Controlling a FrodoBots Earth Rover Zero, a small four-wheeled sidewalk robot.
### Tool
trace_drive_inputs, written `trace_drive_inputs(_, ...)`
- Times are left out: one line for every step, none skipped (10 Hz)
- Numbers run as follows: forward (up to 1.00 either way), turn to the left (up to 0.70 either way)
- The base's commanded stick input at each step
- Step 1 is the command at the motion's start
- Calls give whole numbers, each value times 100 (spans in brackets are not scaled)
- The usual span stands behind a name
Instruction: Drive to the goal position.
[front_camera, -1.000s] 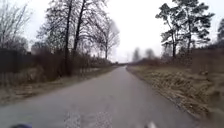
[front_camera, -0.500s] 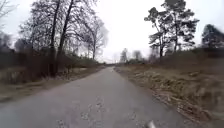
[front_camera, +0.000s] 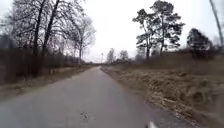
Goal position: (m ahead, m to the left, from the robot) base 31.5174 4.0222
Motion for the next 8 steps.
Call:
trace_drive_inputs(85,0)
trace_drive_inputs(85,0)
trace_drive_inputs(85,0)
trace_drive_inputs(85,0)
trace_drive_inputs(85,0)
trace_drive_inputs(85,0)
trace_drive_inputs(85,0)
trace_drive_inputs(85,0)
